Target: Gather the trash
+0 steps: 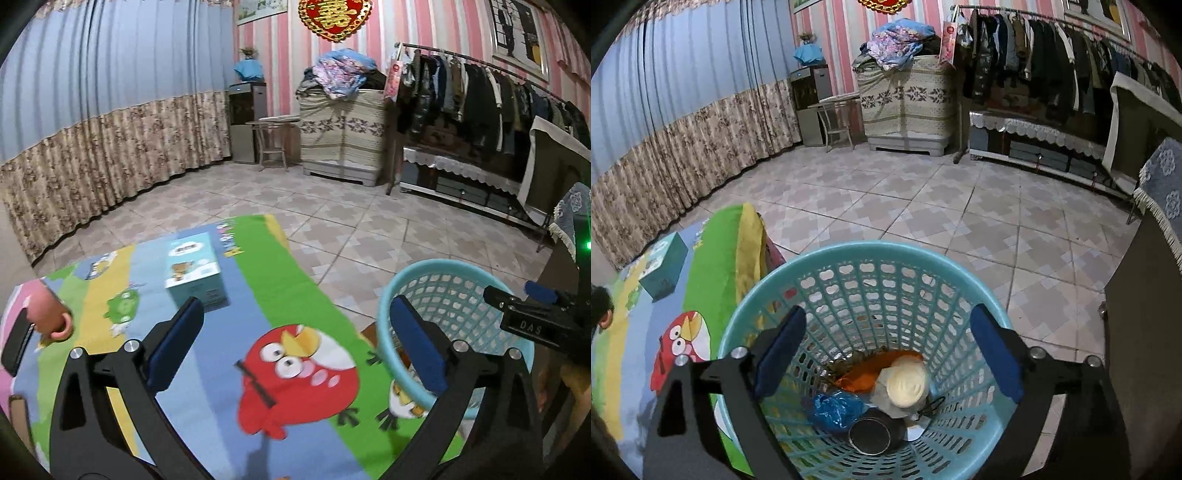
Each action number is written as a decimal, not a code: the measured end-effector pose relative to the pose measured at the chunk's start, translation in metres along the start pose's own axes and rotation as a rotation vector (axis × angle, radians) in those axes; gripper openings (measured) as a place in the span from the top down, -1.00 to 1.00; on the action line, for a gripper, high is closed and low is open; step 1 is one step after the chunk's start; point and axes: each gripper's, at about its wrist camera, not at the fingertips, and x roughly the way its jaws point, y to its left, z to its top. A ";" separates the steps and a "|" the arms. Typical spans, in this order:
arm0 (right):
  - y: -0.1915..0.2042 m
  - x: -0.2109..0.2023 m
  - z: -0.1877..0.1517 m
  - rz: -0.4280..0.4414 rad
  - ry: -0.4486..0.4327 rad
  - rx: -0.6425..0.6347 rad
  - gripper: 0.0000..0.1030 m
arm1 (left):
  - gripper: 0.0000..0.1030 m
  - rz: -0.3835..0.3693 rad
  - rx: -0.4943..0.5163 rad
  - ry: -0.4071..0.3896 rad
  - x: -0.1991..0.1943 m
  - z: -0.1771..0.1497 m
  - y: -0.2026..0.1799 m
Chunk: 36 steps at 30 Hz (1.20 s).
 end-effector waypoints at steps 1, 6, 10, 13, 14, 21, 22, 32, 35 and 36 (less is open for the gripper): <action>0.000 -0.002 0.000 -0.003 -0.007 -0.007 -0.86 | -0.89 0.008 0.002 -0.005 -0.006 -0.002 0.003; 0.006 -0.016 0.000 0.008 -0.033 -0.009 -0.91 | -0.90 0.057 0.004 -0.010 -0.031 -0.011 0.019; 0.019 -0.032 -0.005 0.043 -0.055 -0.028 -0.91 | -0.90 0.150 0.001 -0.015 -0.055 -0.022 0.029; 0.032 -0.046 -0.013 0.097 -0.056 -0.049 -0.91 | -0.90 0.190 -0.012 -0.037 -0.076 -0.031 0.036; 0.037 -0.051 -0.016 0.117 -0.056 -0.056 -0.91 | -0.90 0.193 -0.025 -0.043 -0.083 -0.033 0.040; 0.059 -0.098 -0.037 0.211 -0.110 -0.090 -0.91 | -0.90 0.242 -0.123 -0.100 -0.136 -0.056 0.067; 0.063 -0.105 -0.043 0.223 -0.115 -0.094 -0.91 | -0.90 0.262 -0.134 -0.114 -0.145 -0.061 0.071; 0.089 -0.159 -0.097 0.297 -0.157 -0.162 -0.91 | -0.90 0.312 -0.167 -0.143 -0.203 -0.100 0.091; 0.095 -0.170 -0.109 0.306 -0.168 -0.197 -0.91 | -0.90 0.326 -0.181 -0.155 -0.214 -0.112 0.095; 0.097 -0.176 -0.114 0.313 -0.172 -0.209 -0.91 | -0.90 0.330 -0.189 -0.155 -0.217 -0.116 0.097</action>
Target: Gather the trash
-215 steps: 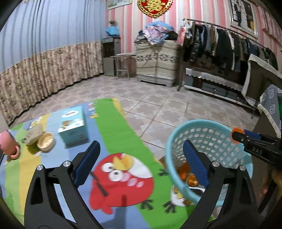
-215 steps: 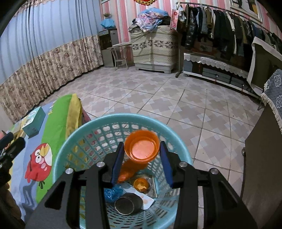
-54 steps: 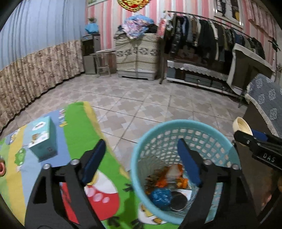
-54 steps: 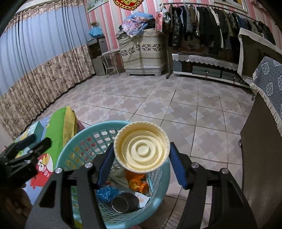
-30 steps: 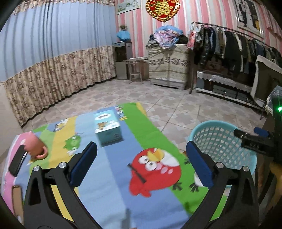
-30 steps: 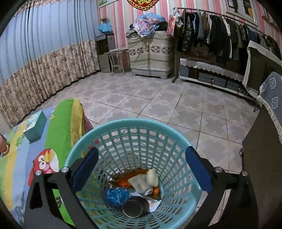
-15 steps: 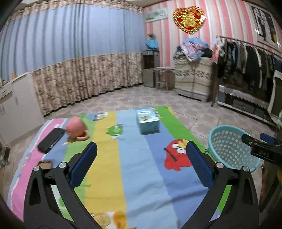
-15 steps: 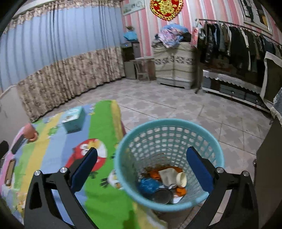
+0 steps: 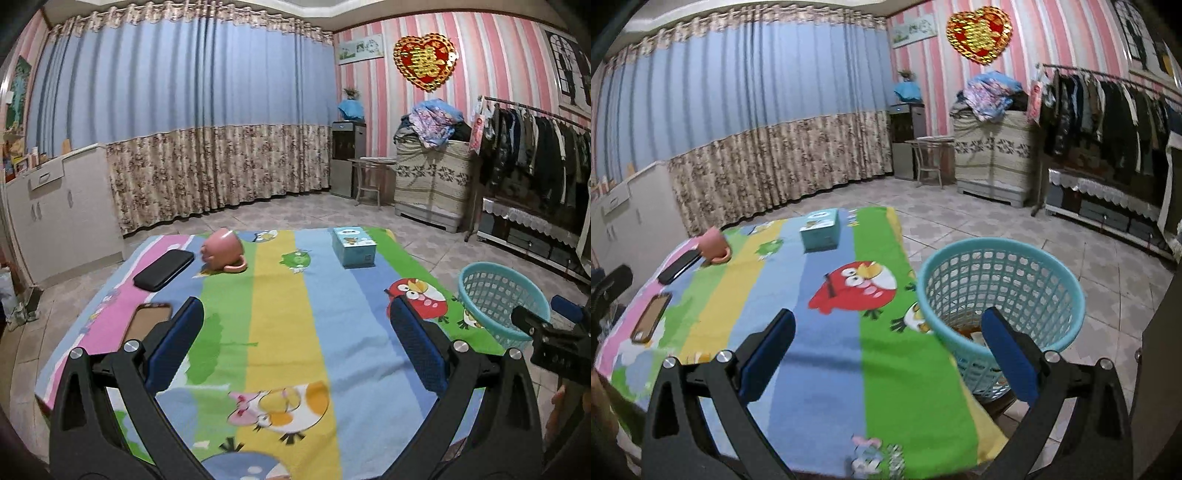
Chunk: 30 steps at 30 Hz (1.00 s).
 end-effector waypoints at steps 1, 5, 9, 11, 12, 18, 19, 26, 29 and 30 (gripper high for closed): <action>0.003 -0.003 -0.003 0.007 -0.002 -0.008 -0.91 | -0.90 0.002 -0.004 0.001 -0.001 -0.002 0.002; 0.016 -0.014 -0.010 0.026 -0.026 -0.037 -0.91 | -0.90 0.019 0.004 -0.011 -0.008 -0.010 0.005; 0.021 -0.020 -0.012 0.050 -0.051 -0.038 -0.91 | -0.90 0.023 0.027 -0.024 -0.014 -0.017 0.002; 0.023 -0.021 -0.012 0.058 -0.057 -0.038 -0.91 | -0.90 0.025 0.032 -0.033 -0.016 -0.019 0.001; 0.024 -0.022 -0.012 0.059 -0.058 -0.039 -0.91 | -0.90 0.027 0.035 -0.038 -0.016 -0.019 0.000; 0.025 -0.021 -0.013 0.063 -0.063 -0.034 -0.91 | -0.90 0.021 0.035 -0.043 -0.016 -0.021 -0.003; 0.025 -0.022 -0.013 0.064 -0.062 -0.035 -0.91 | -0.90 0.020 0.035 -0.043 -0.016 -0.022 -0.004; 0.032 -0.024 -0.015 0.056 -0.076 -0.067 -0.91 | -0.90 0.009 0.028 -0.039 -0.015 -0.024 -0.005; 0.034 -0.024 -0.016 0.059 -0.077 -0.077 -0.91 | -0.90 0.004 0.026 -0.042 -0.016 -0.025 -0.006; 0.034 -0.024 -0.016 0.060 -0.079 -0.079 -0.91 | -0.90 0.005 0.025 -0.044 -0.017 -0.026 -0.006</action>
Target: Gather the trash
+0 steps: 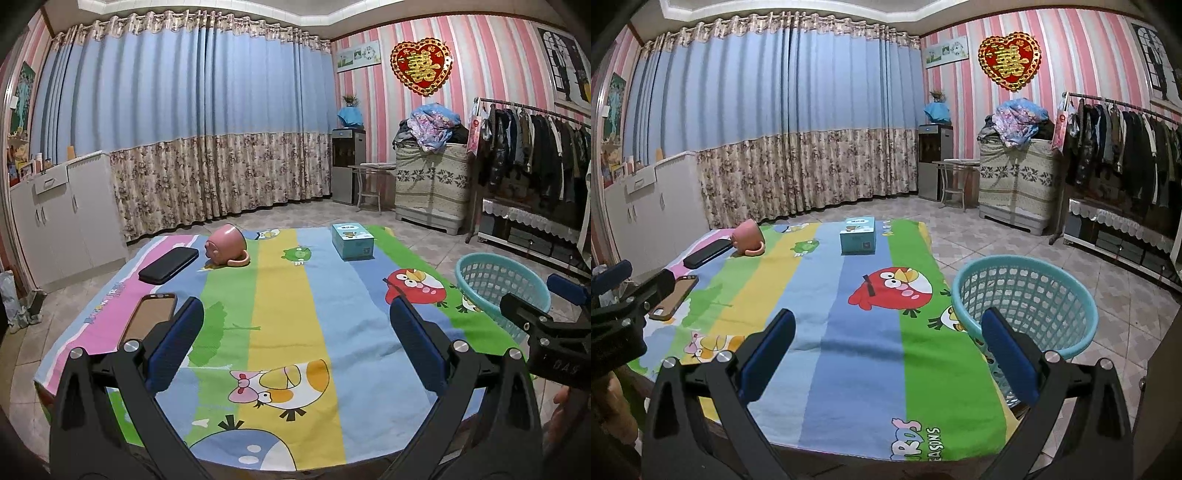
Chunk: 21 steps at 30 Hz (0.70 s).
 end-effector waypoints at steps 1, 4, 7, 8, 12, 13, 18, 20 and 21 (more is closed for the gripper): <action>0.001 0.000 0.000 0.001 -0.001 -0.001 -0.91 | -0.90 0.001 0.000 -0.001 0.000 0.000 0.000; 0.001 0.000 0.000 0.003 -0.001 -0.005 -0.91 | -0.90 -0.002 0.000 0.000 0.000 0.000 0.000; 0.002 -0.001 0.000 0.003 -0.007 -0.012 -0.91 | -0.90 -0.005 0.001 -0.004 -0.001 0.000 -0.001; 0.002 -0.001 0.000 0.002 -0.008 -0.013 -0.91 | -0.90 -0.004 0.003 -0.004 -0.001 0.000 -0.001; 0.003 -0.001 0.000 0.003 -0.004 -0.014 -0.91 | -0.90 -0.003 0.004 -0.006 0.000 0.001 -0.002; 0.003 -0.001 0.000 0.003 -0.002 -0.014 -0.91 | -0.90 -0.007 0.002 -0.003 0.000 0.001 -0.002; 0.003 -0.001 0.000 0.004 -0.003 -0.015 -0.91 | -0.90 -0.008 -0.001 -0.003 0.000 0.001 -0.003; 0.003 -0.001 0.000 0.004 -0.003 -0.015 -0.91 | -0.90 -0.007 0.000 -0.003 0.000 0.001 -0.003; 0.003 -0.002 0.000 0.004 -0.005 -0.014 -0.91 | -0.90 -0.007 0.001 -0.004 -0.001 0.001 -0.003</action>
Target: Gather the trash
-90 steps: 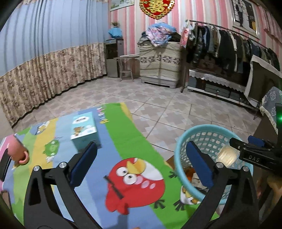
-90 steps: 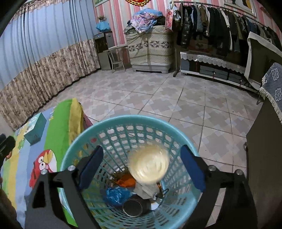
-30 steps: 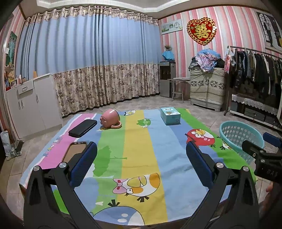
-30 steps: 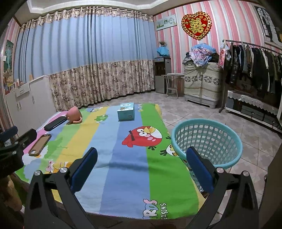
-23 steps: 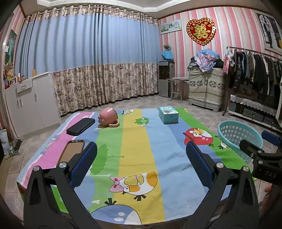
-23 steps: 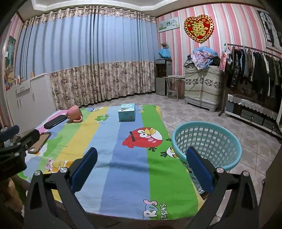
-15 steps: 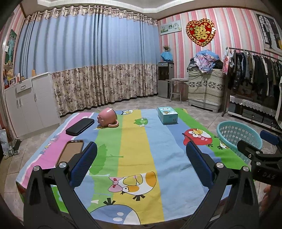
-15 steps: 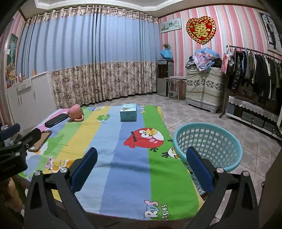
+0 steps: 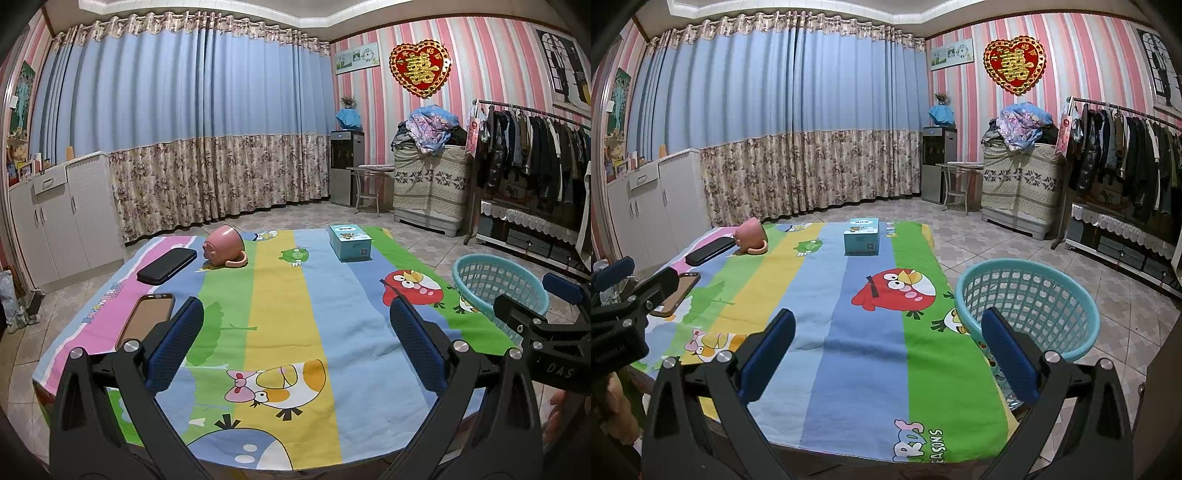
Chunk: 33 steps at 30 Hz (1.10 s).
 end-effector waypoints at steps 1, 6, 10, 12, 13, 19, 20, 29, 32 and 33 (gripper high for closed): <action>0.000 0.000 0.000 0.000 0.000 -0.001 -0.91 | -0.90 0.003 0.002 -0.004 0.000 0.000 -0.001; 0.000 0.000 0.001 -0.002 -0.001 -0.001 -0.91 | -0.90 0.000 -0.001 -0.006 0.000 0.000 -0.002; 0.000 -0.001 0.001 -0.002 -0.001 -0.003 -0.91 | -0.90 0.005 0.005 -0.010 -0.002 -0.001 -0.003; 0.000 -0.001 0.001 -0.002 -0.002 -0.003 -0.91 | -0.90 0.003 0.002 -0.010 -0.001 0.000 -0.002; 0.000 -0.001 0.001 -0.002 -0.002 -0.003 -0.91 | -0.90 0.003 0.003 -0.010 -0.002 -0.001 -0.003; 0.000 -0.001 0.002 -0.002 0.000 0.000 -0.91 | -0.90 0.008 0.011 -0.015 -0.003 0.000 -0.004; 0.000 -0.001 0.002 -0.003 0.000 -0.001 -0.91 | -0.90 0.007 0.011 -0.015 -0.004 0.000 -0.004; 0.000 -0.001 0.002 -0.002 -0.001 0.000 -0.91 | -0.90 0.007 0.011 -0.014 -0.004 -0.001 -0.004; 0.000 0.000 0.001 -0.003 -0.001 -0.001 -0.91 | -0.90 0.006 0.011 -0.014 -0.004 -0.001 -0.005; 0.000 0.000 0.001 -0.003 -0.001 -0.001 -0.91 | -0.90 0.007 0.011 -0.014 -0.004 -0.001 -0.005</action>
